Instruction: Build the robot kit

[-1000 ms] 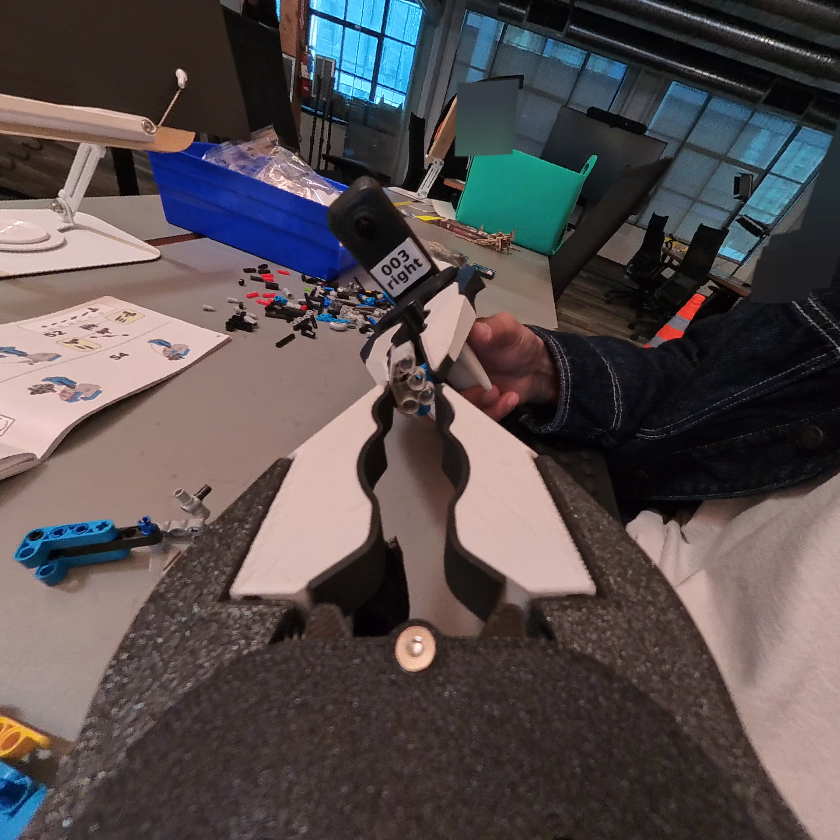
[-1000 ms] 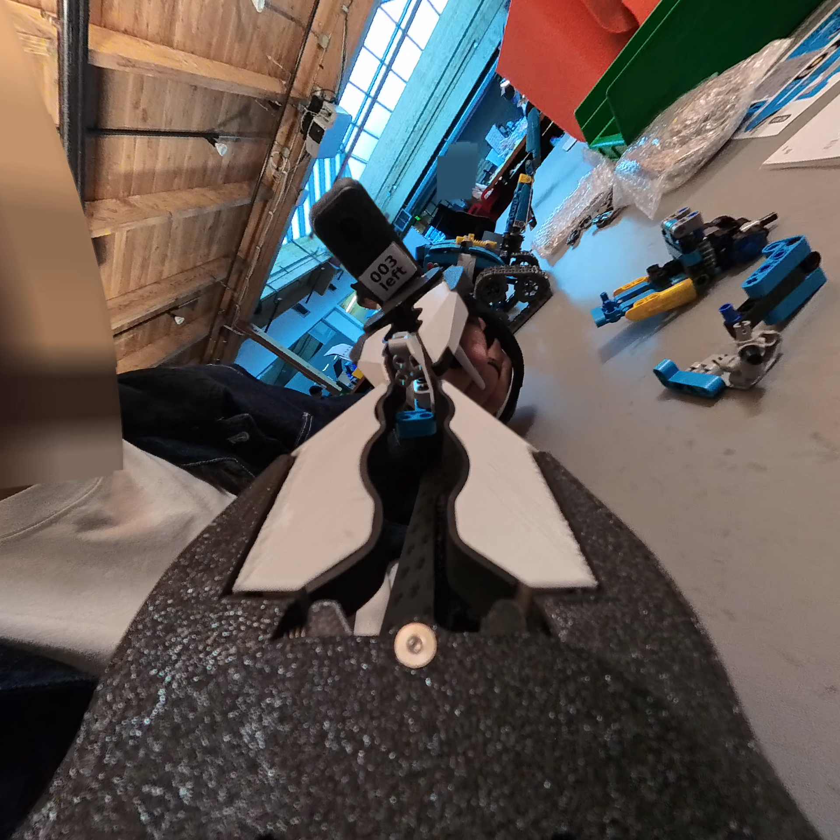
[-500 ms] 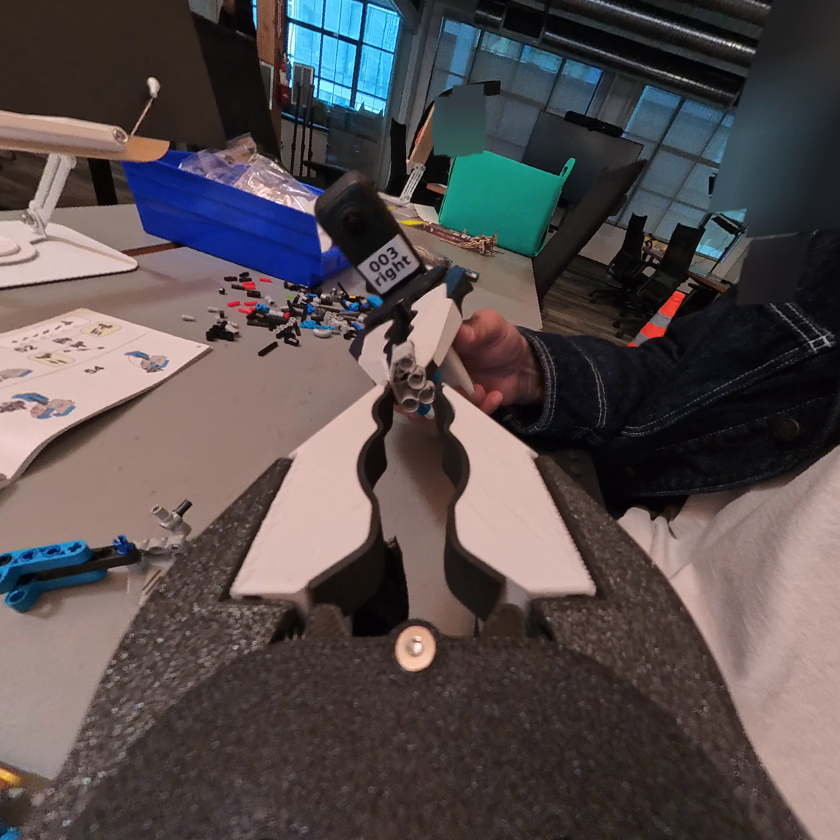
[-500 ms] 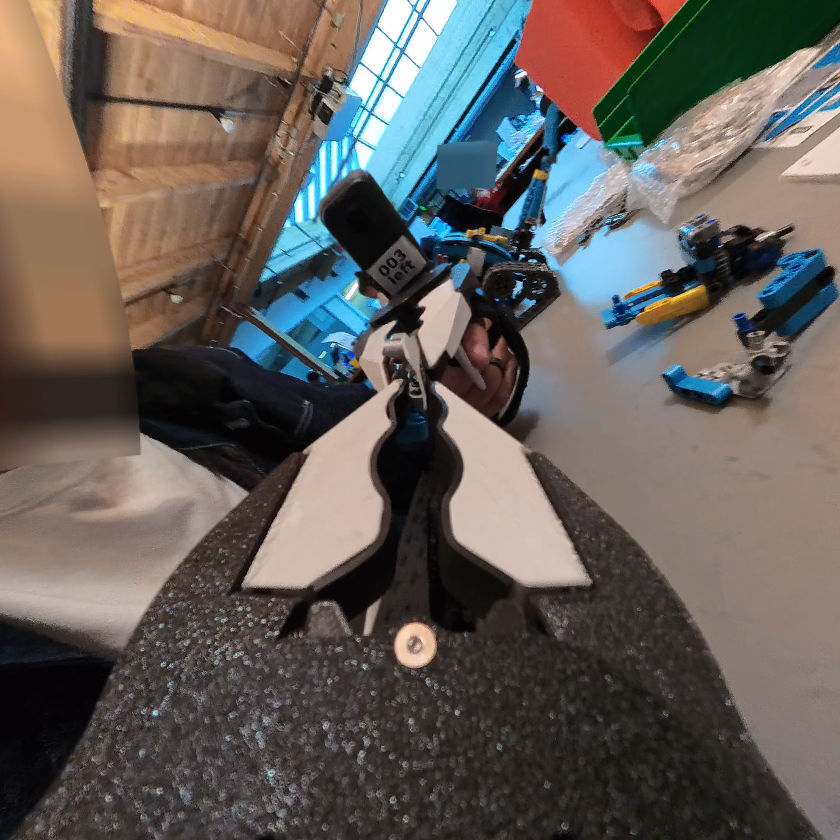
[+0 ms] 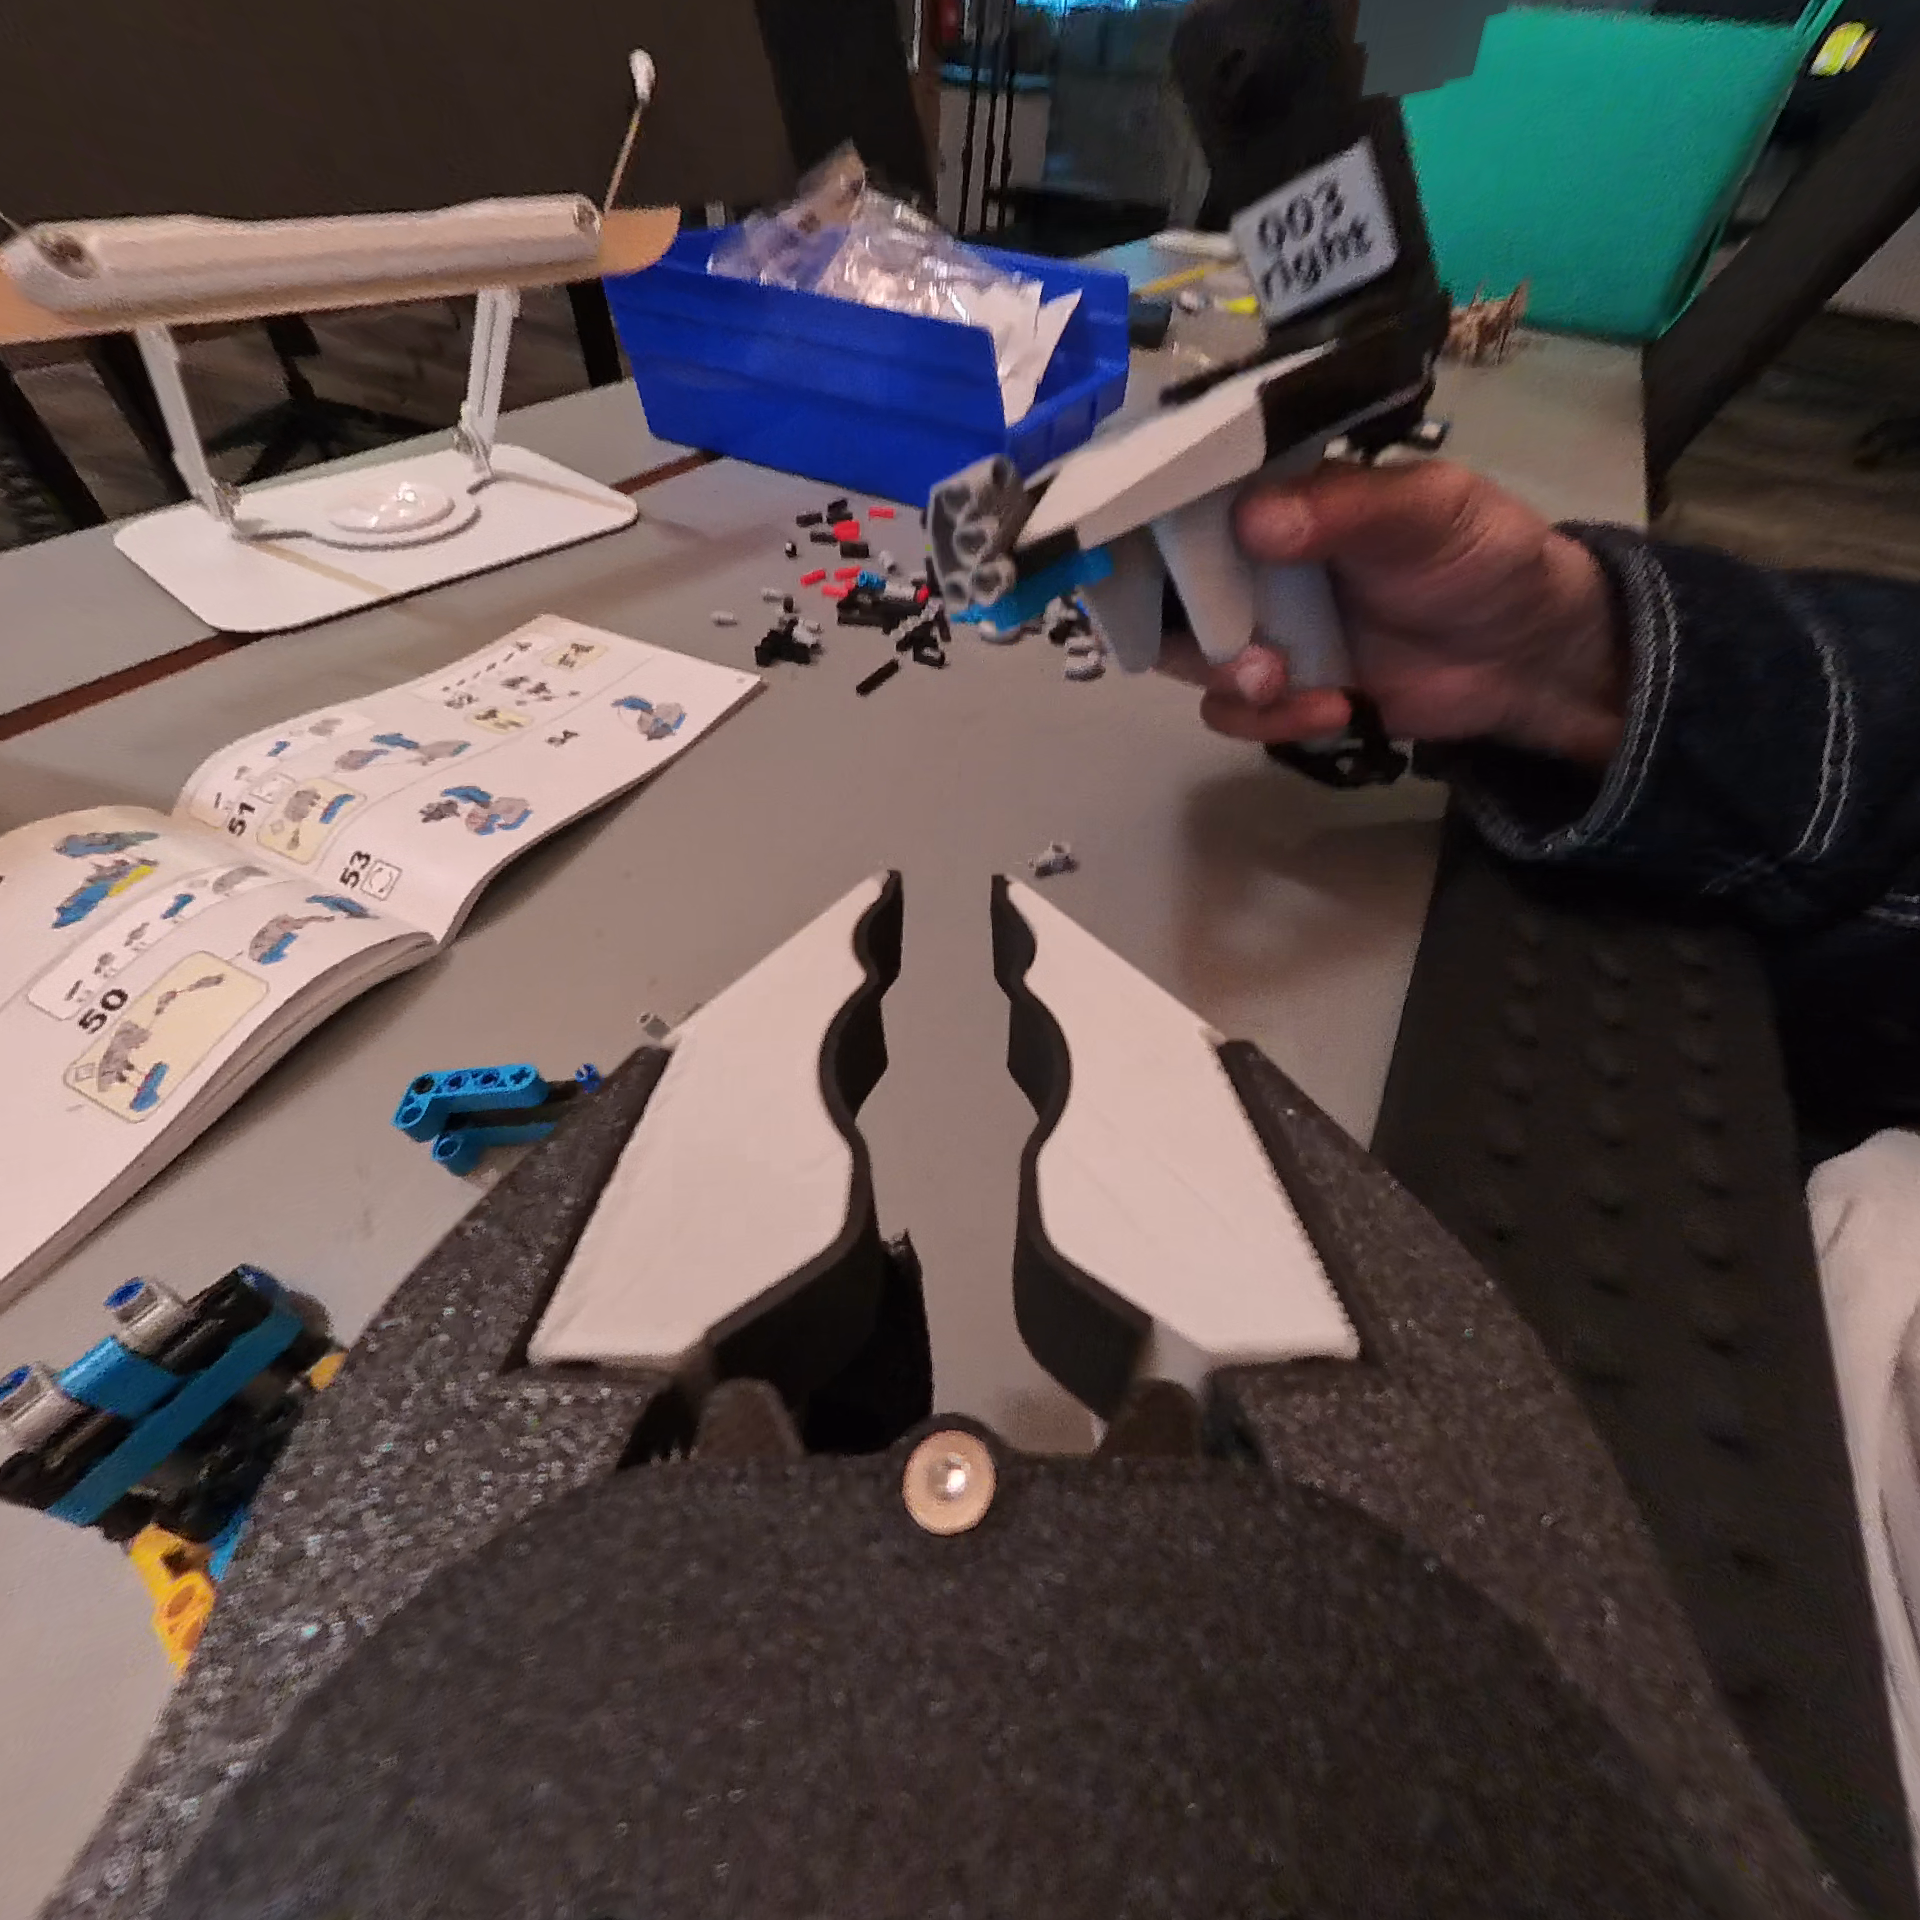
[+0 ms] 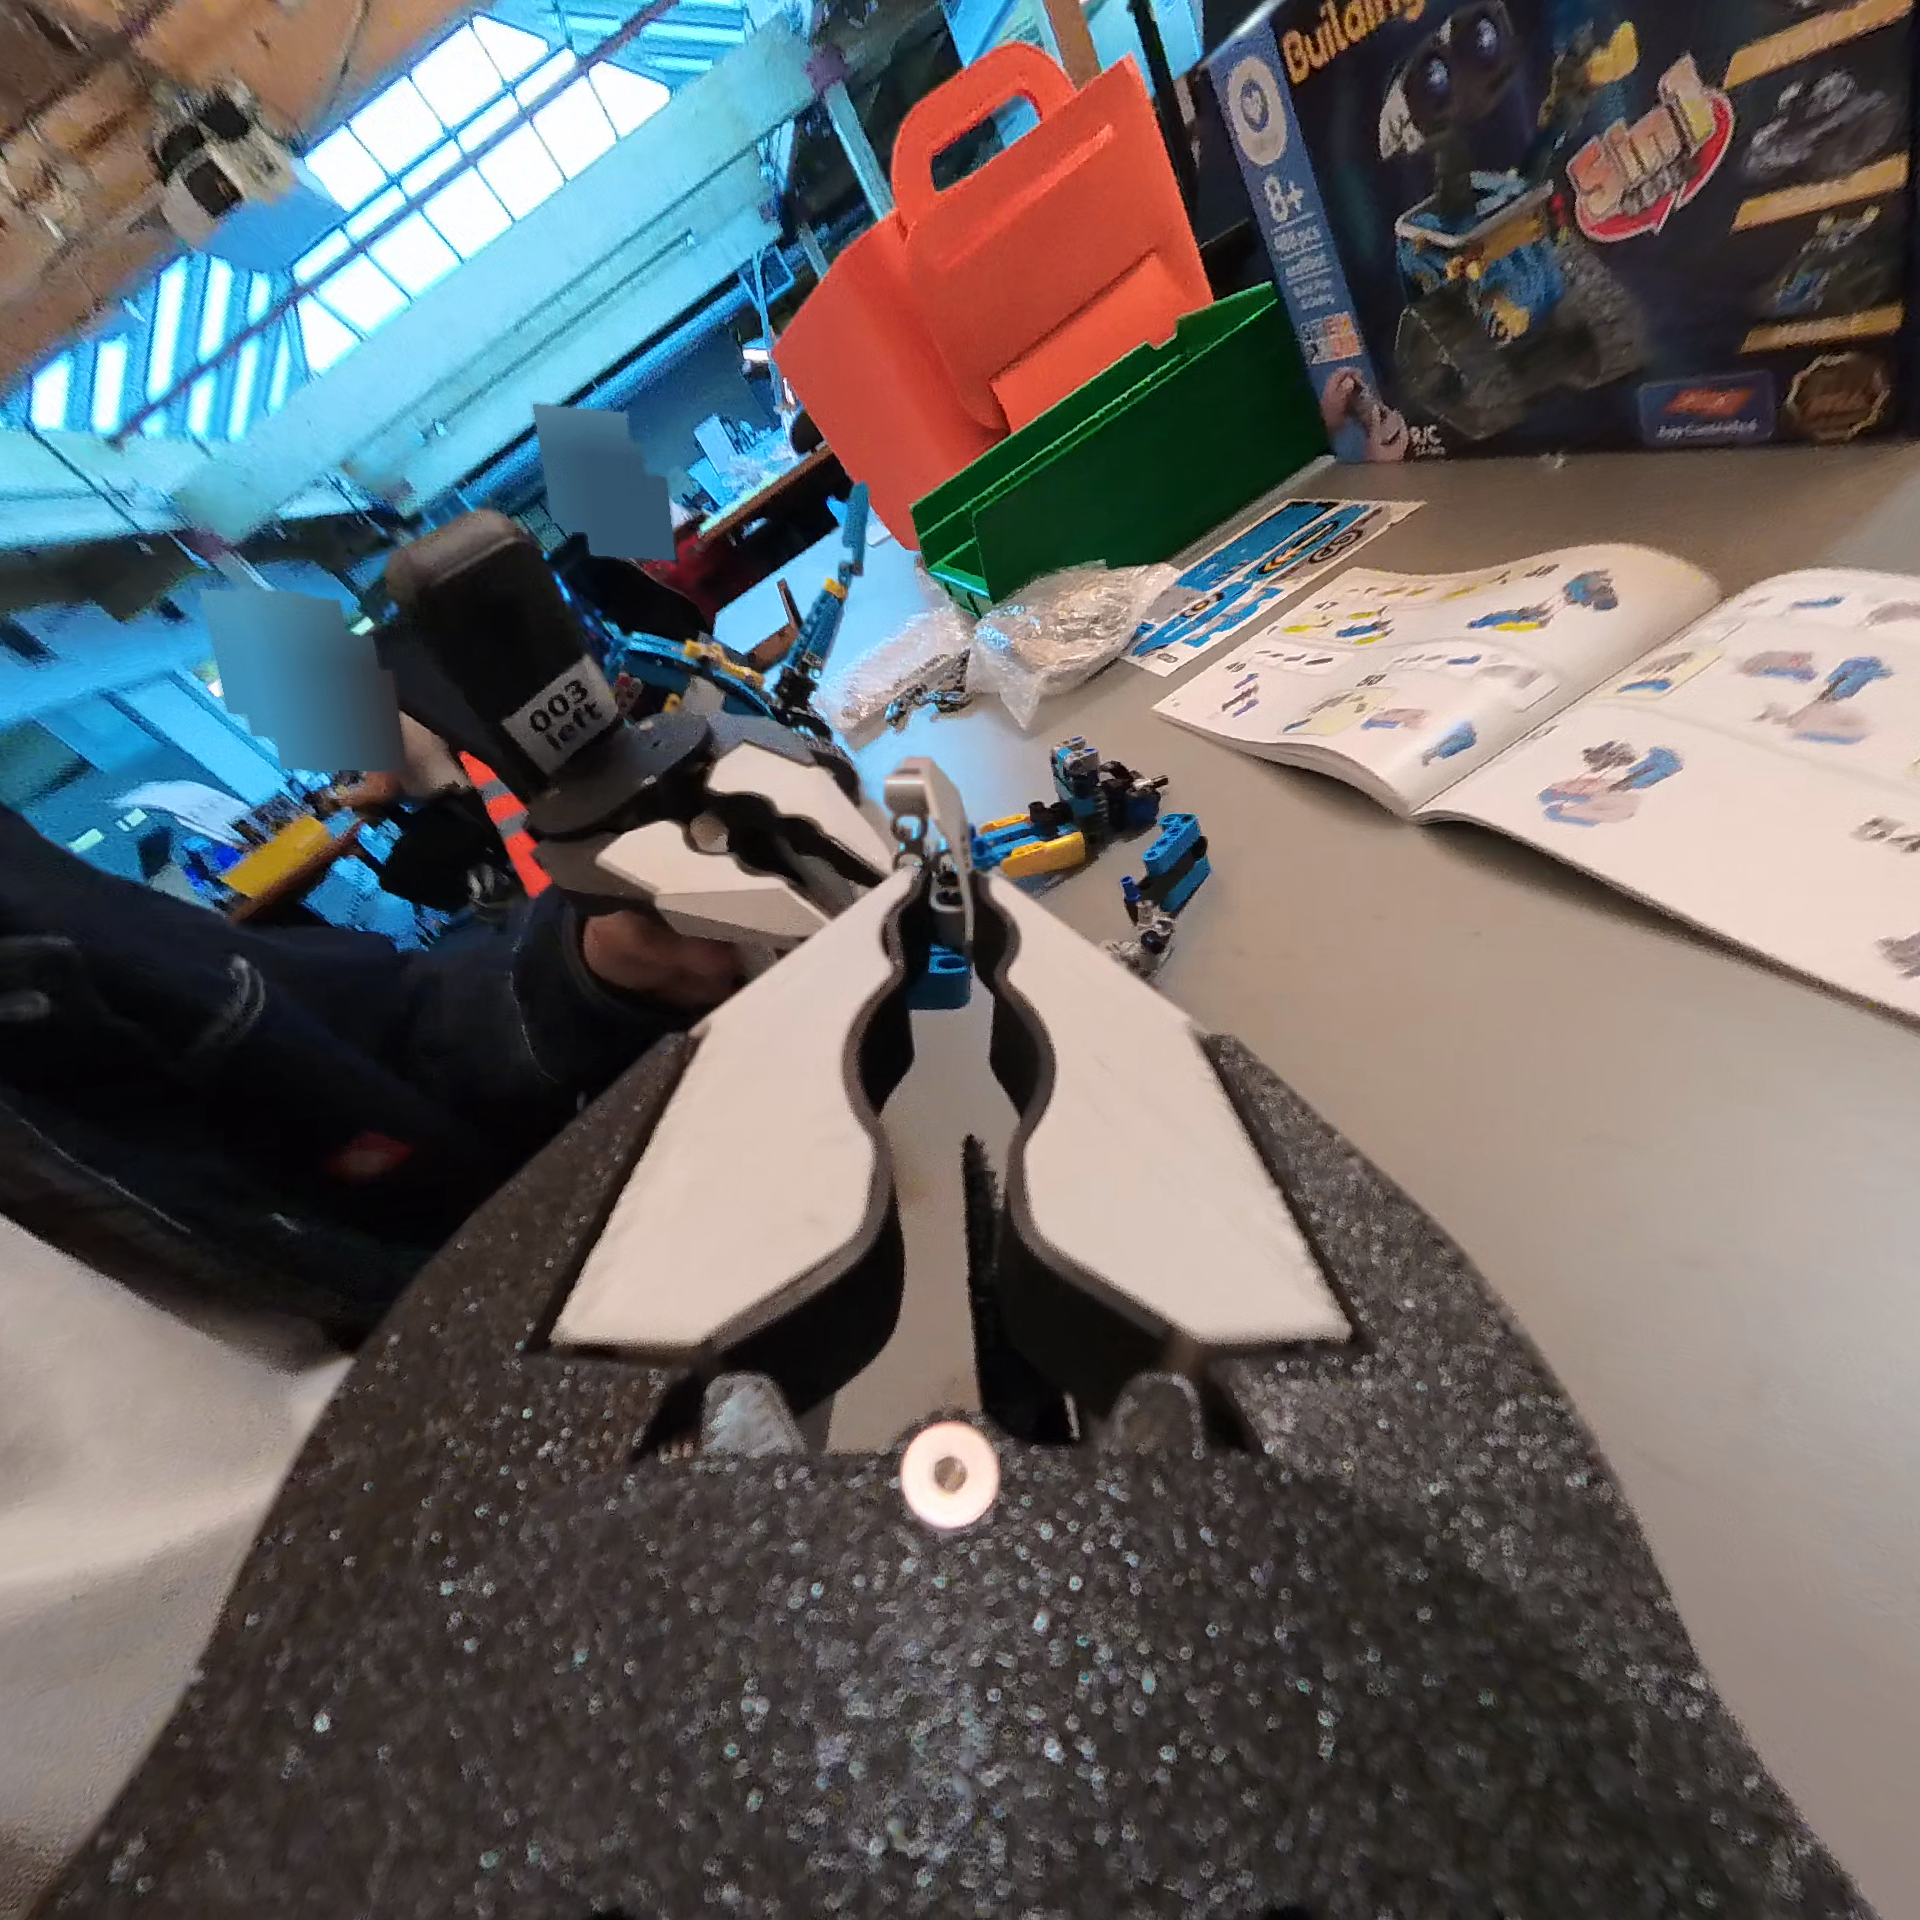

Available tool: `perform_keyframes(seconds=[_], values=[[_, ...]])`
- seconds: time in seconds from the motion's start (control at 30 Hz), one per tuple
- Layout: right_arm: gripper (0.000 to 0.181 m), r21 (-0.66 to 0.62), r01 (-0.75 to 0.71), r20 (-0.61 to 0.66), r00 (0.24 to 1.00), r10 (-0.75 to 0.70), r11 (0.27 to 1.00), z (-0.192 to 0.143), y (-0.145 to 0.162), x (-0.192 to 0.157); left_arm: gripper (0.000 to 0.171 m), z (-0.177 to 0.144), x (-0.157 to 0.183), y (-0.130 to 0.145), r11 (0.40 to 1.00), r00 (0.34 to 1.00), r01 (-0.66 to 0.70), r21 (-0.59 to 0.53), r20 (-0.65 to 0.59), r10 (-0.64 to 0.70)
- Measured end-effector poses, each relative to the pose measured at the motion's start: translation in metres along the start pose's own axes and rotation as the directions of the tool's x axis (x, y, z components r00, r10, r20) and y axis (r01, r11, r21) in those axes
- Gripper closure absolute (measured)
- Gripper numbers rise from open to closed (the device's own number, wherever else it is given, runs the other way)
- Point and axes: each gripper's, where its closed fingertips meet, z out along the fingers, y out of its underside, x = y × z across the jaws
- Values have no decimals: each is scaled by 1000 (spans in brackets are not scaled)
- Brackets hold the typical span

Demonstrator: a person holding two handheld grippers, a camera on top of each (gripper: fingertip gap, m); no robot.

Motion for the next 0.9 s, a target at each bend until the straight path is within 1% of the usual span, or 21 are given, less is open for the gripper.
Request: perform_keyframes(seconds=[0.1,0.17,0.2,0.27,0.33,0.4,0.47,0.57,0.63,0.73,0.77,0.83,0.9], values=[[175,-85,72,-62,995,-78,994,-13,7,11,154,6,5,11,998,999,7,-58,-34,-9],[175,-137,61,-137,987,-80,989,-29,13,30,154,11,17,16,994,993,42,-101,-107,-53],[175,-145,45,-184,980,-72,988,-39,15,40,154,15,24,20,988,985,60,-140,-150,-81],[175,-124,7,-283,958,-42,992,-61,18,61,154,27,30,26,972,977,59,-227,-188,-103],[175,-85,-45,-359,933,11,995,-82,27,75,154,41,36,36,939,971,17,-343,-219,-97],[175,-40,-87,-386,920,65,995,-97,33,77,153,57,41,41,901,962,-16,-433,-253,-105],[175,-28,-83,-392,918,65,996,-105,36,74,152,76,43,39,892,949,-53,-449,-299,-94],[175,-42,-56,-407,913,34,998,-109,39,71,151,103,34,47,867,954,-133,-480,-298,-18],[175,-57,-41,-419,908,13,998,-108,40,71,151,115,33,50,846,969,-107,-523,-244,-28],[175,-78,-21,-408,913,-13,997,-105,41,68,151,113,37,50,814,991,36,-580,-83,-104],[175,-87,-9,-410,912,-27,996,-104,42,67,151,111,43,49,816,988,94,-570,-49,-148],[175,-106,13,-406,912,-56,994,-102,43,65,151,110,58,51,809,972,183,-559,-23,-236],[175,-120,19,-388,919,-65,993,-99,44,63,146,115,57,56,801,968,222,-555,27,-250]])
